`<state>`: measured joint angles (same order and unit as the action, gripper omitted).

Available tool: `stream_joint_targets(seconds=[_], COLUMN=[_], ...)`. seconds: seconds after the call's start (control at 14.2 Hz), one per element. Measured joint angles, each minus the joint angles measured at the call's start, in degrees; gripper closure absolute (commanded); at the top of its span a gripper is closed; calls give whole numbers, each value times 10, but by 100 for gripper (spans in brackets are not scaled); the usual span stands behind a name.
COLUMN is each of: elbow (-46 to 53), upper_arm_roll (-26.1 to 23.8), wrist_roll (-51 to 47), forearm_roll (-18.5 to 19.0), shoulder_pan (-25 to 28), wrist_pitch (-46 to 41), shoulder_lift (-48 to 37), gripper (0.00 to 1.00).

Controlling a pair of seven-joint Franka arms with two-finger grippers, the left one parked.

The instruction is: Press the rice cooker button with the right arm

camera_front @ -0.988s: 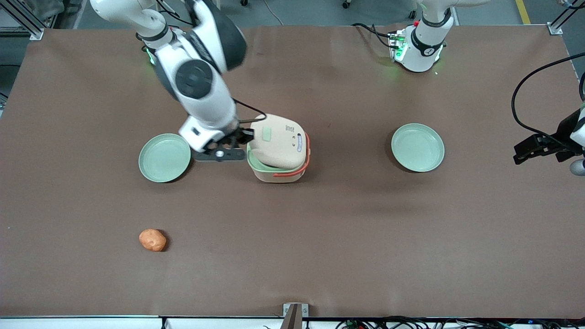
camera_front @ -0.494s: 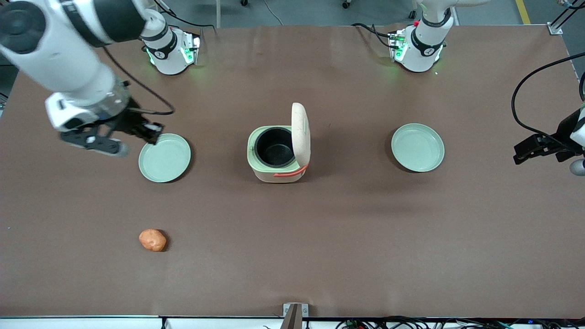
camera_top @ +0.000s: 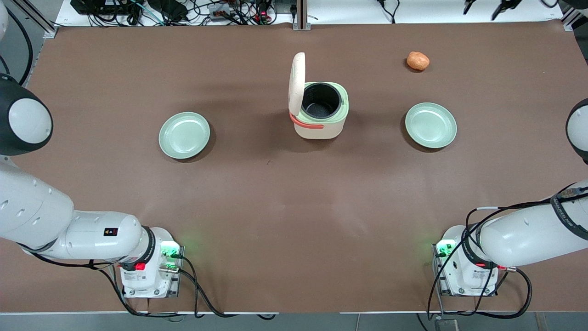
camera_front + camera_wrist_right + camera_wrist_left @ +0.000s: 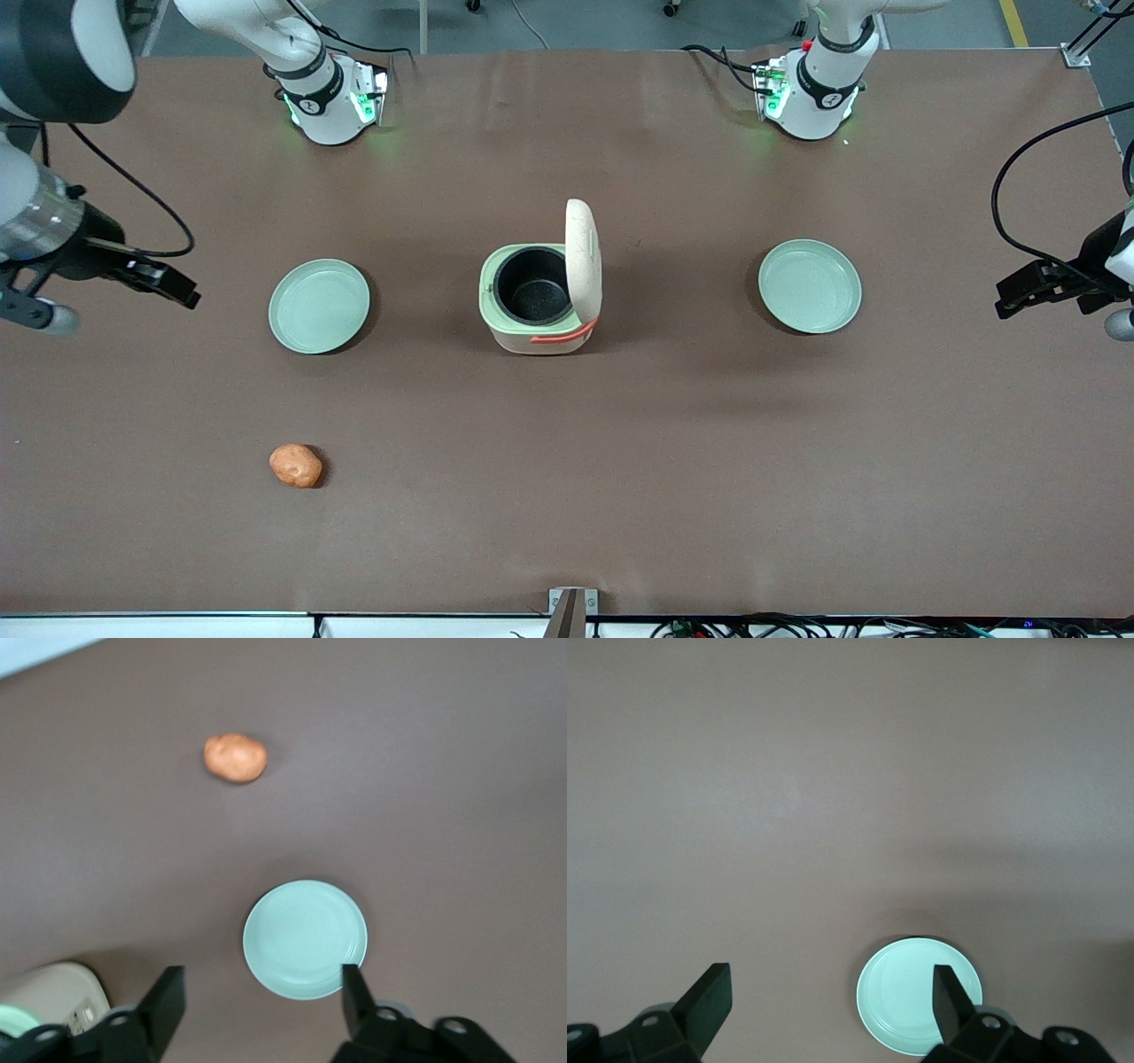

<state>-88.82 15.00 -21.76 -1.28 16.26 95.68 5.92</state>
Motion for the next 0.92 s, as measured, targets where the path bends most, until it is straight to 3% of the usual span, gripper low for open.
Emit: stream_joint_targets(seconds=[0.21,0.71,0.92], elbow=[17,22,22], upper_arm_roll=[0,0,-1], wrist_roll=[14,203,221], forearm_roll=[0,0,0], shoulder_pan=[-21,-61,-68], wrist_pitch=[-14,-56,-56], shoulder_lift=[-2,-17,-19], gripper=[0,0,0])
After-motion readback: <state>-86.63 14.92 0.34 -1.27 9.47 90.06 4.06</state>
